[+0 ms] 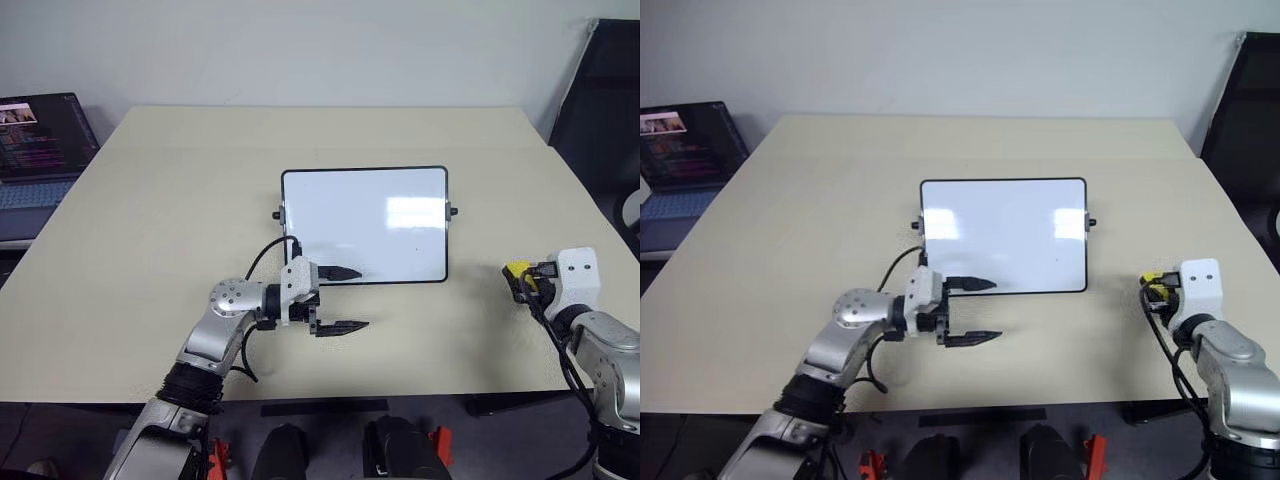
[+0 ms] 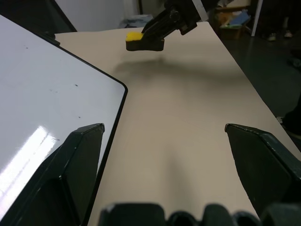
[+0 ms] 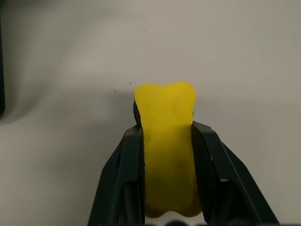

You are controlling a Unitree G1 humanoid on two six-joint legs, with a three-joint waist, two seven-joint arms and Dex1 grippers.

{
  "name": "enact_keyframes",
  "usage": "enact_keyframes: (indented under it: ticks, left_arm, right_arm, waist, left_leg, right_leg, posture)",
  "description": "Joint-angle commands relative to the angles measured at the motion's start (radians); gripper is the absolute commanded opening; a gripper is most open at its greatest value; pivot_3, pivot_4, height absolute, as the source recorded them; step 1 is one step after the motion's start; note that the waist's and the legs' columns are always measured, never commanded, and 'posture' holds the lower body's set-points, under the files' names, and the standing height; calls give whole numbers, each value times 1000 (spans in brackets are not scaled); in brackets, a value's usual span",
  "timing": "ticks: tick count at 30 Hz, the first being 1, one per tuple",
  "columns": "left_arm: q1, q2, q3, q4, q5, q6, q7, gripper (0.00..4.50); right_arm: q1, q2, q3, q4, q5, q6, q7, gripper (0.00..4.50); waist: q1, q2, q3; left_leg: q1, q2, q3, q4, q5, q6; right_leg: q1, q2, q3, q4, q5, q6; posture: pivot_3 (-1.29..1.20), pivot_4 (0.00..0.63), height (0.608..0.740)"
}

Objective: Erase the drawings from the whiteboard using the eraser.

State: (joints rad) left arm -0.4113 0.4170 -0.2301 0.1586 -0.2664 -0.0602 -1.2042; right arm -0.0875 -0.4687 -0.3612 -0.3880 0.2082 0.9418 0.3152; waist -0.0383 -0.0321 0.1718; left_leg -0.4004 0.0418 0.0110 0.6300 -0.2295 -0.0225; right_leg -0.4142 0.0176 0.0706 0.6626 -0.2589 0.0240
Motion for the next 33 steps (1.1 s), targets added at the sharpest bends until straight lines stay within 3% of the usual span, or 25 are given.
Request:
enact_keyframes:
  ticks: [1, 10, 20, 27, 33]
  left_arm:
    - [-22, -6, 0, -10, 2, -30, -11, 4500]
    - [-7, -2, 5, -12, 6, -40, -7, 4500]
    - [-5, 5, 10, -11, 9, -39, -6, 4500]
    - [38, 26, 38, -61, 4, 3, 39, 4500]
    - [242, 12, 150, -298, 12, 151, 330, 4500]
  right_arm:
    - [1, -5, -13, -17, 26, 30, 2, 1072]
    - [-15, -1, 1, -10, 33, 28, -7, 1072]
    - [-26, -10, 2, 10, 37, 12, -20, 4340]
    - [12, -12, -37, -46, 32, 9, -52, 4431]
    - [170, 93, -144, -300, 98, -51, -61, 4431]
  waist:
    - [0, 0, 0]
    - [0, 0, 0]
    - [0, 0, 0]
    - [0, 0, 0]
    - [0, 0, 0]
  left_leg:
    - [0, 0, 0, 0, 0, 0]
    - [0, 0, 0, 0, 0, 0]
    - [0, 0, 0, 0, 0, 0]
    - [0, 0, 0, 0, 0, 0]
    - [-1, 5, -3, -1, 0, 0]
  right_leg:
    - [0, 0, 0, 0, 0, 0]
    - [0, 0, 0, 0, 0, 0]
    - [0, 0, 0, 0, 0, 0]
    - [0, 0, 0, 0, 0, 0]
    - [0, 0, 1, 1, -1, -1]
  posture:
    - [0, 150, 740]
    - [0, 150, 740]
    - [0, 150, 740]
    - [0, 150, 740]
    - [0, 150, 740]
